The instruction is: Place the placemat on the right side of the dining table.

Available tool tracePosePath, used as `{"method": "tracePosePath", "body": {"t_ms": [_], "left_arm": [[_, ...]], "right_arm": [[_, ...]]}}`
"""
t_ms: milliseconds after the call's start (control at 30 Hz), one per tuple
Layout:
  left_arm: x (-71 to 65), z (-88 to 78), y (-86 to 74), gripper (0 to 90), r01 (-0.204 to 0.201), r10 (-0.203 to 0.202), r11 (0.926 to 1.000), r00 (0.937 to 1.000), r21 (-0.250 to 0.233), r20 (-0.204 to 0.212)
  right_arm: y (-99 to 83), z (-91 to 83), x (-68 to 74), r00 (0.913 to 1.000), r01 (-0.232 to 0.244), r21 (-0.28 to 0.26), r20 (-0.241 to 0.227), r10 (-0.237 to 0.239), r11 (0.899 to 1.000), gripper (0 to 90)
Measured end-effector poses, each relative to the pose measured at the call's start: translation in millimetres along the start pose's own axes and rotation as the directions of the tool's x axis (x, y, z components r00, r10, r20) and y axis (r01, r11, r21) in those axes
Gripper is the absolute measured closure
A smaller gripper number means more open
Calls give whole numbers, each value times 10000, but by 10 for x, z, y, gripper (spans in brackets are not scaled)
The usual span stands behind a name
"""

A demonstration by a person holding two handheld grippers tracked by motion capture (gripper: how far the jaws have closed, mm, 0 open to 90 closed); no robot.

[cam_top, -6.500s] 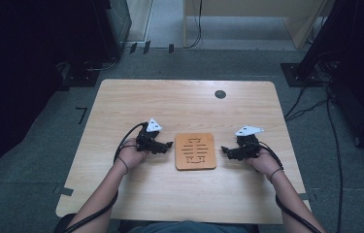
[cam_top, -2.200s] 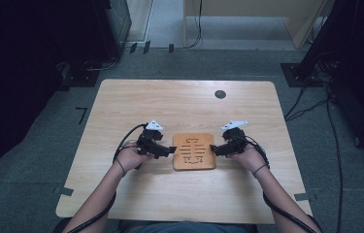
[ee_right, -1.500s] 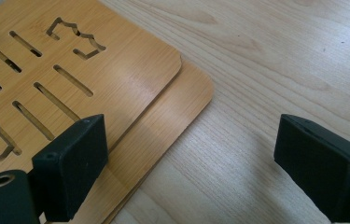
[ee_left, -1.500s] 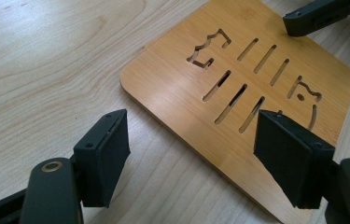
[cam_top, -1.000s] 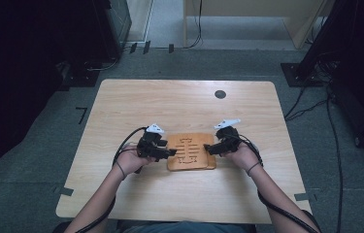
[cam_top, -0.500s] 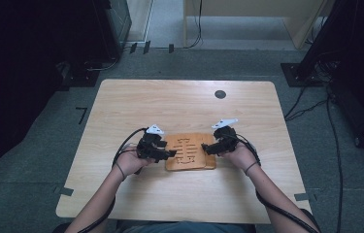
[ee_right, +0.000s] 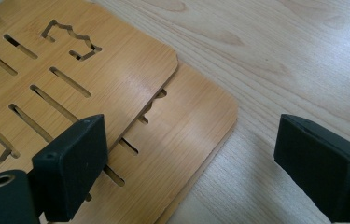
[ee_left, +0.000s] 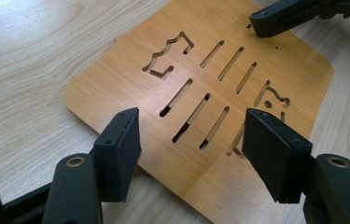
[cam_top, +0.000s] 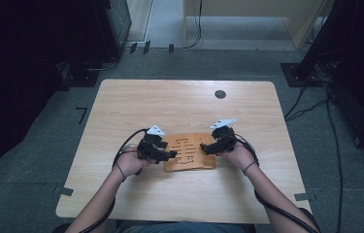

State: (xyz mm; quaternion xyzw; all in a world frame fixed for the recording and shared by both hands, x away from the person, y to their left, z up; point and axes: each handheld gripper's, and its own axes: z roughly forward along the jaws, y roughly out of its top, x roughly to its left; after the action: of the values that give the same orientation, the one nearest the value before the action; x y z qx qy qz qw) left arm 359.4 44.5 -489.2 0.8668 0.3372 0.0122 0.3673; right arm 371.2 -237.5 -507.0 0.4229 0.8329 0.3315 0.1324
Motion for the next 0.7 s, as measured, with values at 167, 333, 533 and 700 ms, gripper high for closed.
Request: {"method": "tracePosePath", "body": {"t_ms": [167, 333, 533, 700], "left_arm": [[-3, 8, -9, 358, 7, -7, 10000, 10000, 52, 45], [0, 11, -17, 355, -2, 2, 10000, 10000, 16, 70], [8, 10, -23, 353, 45, -45, 10000, 9999, 0, 117], [13, 10, -24, 351, 40, -39, 10000, 9999, -3, 145]], "right_arm": [[8, 6, 16, 10000, 42, -12, 13, -42, 10000, 100], [12, 14, 23, 10000, 38, -16, -35, -38, 10000, 99], [38, -16, 22, 10000, -20, -143, -27, 20, 9999, 120], [59, -51, 32, 9997, 193, 29, -172, -192, 9998, 192]]}}
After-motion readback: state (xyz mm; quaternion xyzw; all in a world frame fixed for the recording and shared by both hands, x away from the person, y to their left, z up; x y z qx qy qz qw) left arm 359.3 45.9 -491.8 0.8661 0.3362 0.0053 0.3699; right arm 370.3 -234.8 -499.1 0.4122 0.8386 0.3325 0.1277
